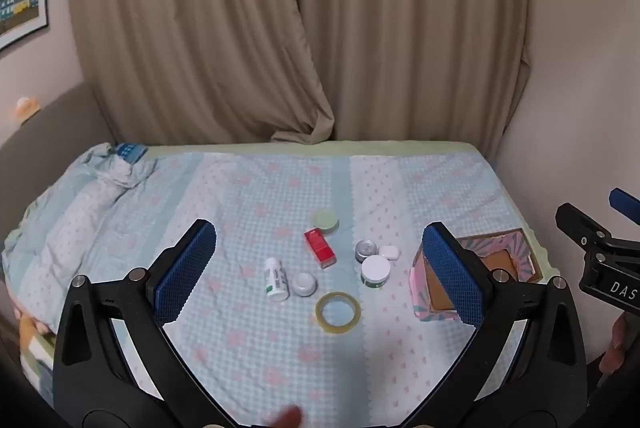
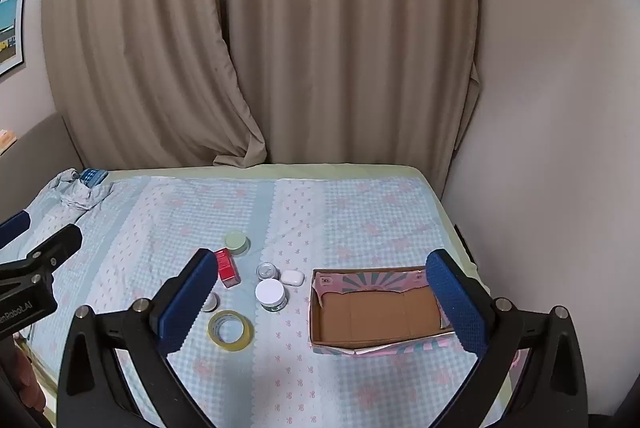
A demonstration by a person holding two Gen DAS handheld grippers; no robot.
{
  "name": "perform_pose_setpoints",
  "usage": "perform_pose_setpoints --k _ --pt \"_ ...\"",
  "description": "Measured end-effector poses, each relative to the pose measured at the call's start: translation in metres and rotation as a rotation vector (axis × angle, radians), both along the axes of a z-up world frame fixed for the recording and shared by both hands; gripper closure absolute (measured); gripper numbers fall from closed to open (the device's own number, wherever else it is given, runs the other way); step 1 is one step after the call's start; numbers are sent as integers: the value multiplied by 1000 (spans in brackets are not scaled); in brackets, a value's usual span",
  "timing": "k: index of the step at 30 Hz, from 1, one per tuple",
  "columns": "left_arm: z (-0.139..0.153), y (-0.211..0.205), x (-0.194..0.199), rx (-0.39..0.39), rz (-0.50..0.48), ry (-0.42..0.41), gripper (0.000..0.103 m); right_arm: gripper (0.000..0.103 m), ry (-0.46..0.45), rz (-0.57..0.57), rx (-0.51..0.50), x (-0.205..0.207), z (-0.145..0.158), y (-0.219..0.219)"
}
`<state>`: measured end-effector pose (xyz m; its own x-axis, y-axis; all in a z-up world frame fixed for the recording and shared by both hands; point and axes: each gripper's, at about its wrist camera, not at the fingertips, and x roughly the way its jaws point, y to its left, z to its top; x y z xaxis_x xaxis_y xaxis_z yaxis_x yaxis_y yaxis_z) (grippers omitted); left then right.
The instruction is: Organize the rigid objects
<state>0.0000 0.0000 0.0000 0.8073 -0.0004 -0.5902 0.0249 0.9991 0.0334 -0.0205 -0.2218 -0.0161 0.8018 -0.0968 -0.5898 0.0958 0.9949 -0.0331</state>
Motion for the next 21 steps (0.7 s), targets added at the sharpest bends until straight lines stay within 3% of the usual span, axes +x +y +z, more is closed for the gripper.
perform_pose_setpoints --k 5,9,21 --pt "2 -3 7 -5 -2 18 1 0 6 -8 3 3 1 -2" --pt "8 7 -9 -48 14 -39 1 0 -6 -6 17 4 2 -7" --pt "3 3 -11 -38 29 -39 1 0 -28 5 24 6 7 -15"
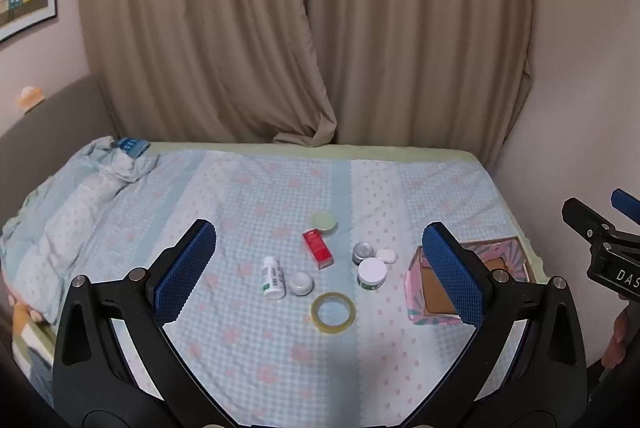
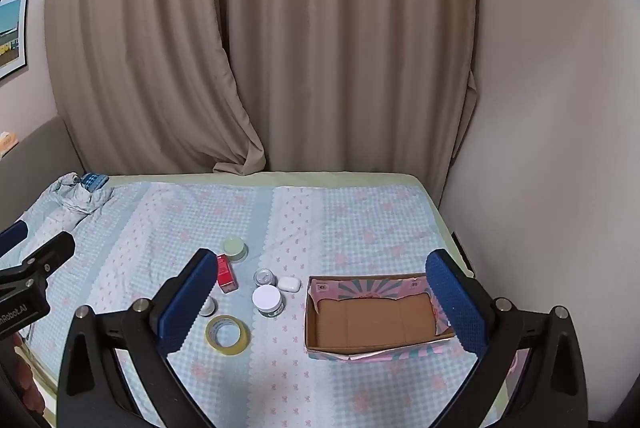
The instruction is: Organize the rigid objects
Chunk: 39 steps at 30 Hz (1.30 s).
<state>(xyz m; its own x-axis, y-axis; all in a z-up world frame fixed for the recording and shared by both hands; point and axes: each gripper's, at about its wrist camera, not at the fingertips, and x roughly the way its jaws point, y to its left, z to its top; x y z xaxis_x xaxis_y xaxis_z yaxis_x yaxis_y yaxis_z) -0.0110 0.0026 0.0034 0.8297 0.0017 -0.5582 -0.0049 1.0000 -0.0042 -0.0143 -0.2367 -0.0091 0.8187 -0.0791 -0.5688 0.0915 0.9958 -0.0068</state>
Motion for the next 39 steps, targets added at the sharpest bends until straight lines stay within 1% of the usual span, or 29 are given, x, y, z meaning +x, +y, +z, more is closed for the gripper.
perform_pose_setpoints --k 12,27,39 --pt "3 4 0 -11 35 -9 1 0 -21 20 12 12 1 -4" --pt "5 10 -3 -39 21 -15 1 0 -32 25 13 7 -3 2" --pt "7 9 -1 -35 9 -20 1 0 -38 19 14 4 -7 1"
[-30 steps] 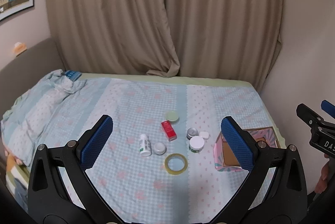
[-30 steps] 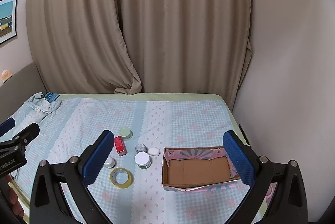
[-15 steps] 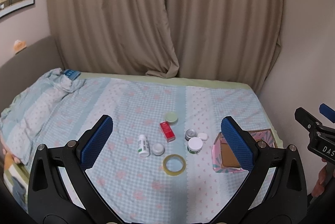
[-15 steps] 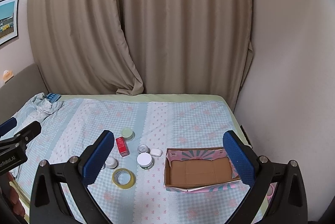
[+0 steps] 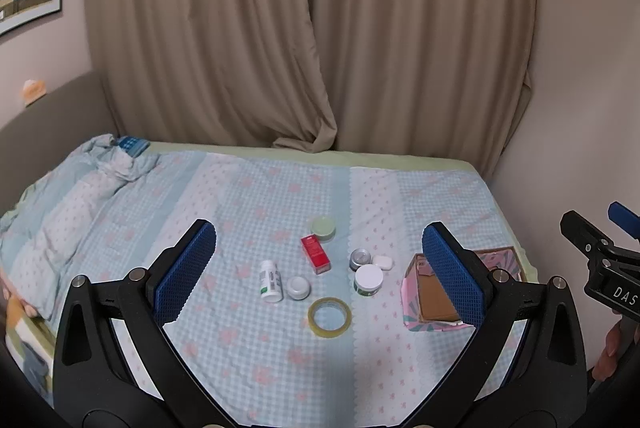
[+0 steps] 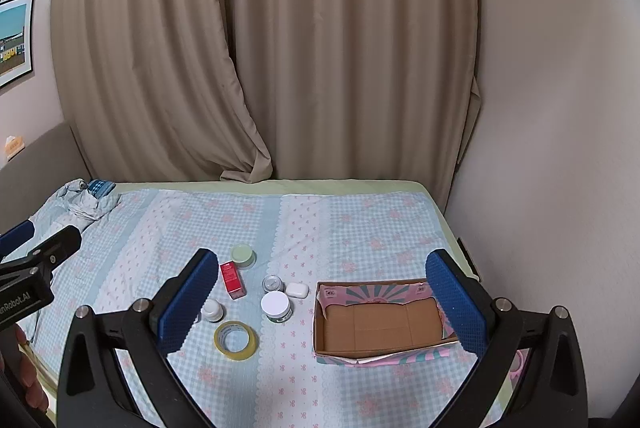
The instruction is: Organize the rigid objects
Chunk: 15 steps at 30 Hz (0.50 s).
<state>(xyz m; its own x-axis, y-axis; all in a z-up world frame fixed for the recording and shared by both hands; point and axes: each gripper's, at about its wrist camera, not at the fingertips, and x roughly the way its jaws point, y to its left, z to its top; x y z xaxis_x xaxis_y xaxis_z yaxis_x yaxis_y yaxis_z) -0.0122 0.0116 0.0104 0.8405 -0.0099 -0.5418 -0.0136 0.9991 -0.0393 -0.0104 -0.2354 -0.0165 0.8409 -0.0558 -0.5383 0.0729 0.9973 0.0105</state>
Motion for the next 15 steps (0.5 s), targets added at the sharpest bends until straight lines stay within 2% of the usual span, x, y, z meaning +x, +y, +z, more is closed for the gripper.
perform_pose_setpoints --k 15 --pt "2 3 4 -12 -6 6 1 0 1 0 6 -5 -1 -1"
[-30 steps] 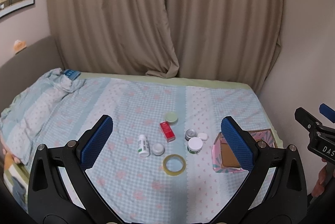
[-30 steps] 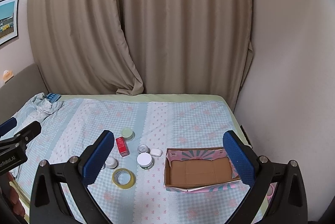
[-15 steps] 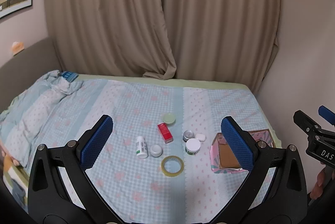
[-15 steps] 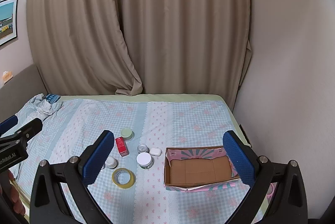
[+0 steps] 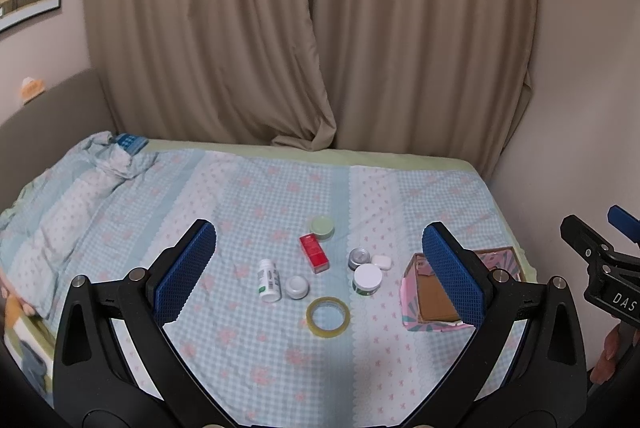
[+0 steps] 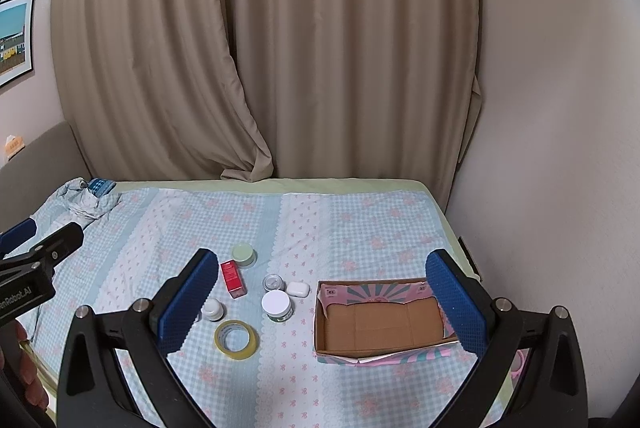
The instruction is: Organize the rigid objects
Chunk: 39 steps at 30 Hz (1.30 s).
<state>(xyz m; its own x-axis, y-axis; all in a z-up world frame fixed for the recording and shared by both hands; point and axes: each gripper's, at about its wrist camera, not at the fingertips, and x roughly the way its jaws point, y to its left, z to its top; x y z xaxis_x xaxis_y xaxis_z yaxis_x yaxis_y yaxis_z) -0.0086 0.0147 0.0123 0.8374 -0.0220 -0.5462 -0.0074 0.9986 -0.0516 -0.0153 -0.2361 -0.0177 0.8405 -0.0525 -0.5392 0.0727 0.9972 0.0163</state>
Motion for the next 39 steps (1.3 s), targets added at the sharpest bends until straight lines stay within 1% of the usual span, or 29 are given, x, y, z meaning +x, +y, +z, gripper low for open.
perform_pose_setpoints --k 9,12,22,29,32,35,37,39 --pt "-2 3 0 -7 -10 -2 1 0 2 2 2 0 1 0" --pt "-3 4 1 -16 -16 0 1 0 -3 -5 -12 -2 3 1" --pt "-3 5 2 -18 -22 -3 1 0 -2 -7 -3 -2 4 0" --pt "-3 3 3 -6 -29 -13 1 0 -8 -5 12 1 4 -1" --pt "-3 5 6 -16 -33 -13 1 0 -17 -9 14 0 4 1" --pt "-3 9 11 -23 -35 -1 1 0 -20 -13 7 4 4 3" --pt "-3 14 18 -7 -22 19 1 0 -8 -13 8 9 2 3" --pt "-6 25 29 12 8 50 1 0 5 6 35 17 -3 4"
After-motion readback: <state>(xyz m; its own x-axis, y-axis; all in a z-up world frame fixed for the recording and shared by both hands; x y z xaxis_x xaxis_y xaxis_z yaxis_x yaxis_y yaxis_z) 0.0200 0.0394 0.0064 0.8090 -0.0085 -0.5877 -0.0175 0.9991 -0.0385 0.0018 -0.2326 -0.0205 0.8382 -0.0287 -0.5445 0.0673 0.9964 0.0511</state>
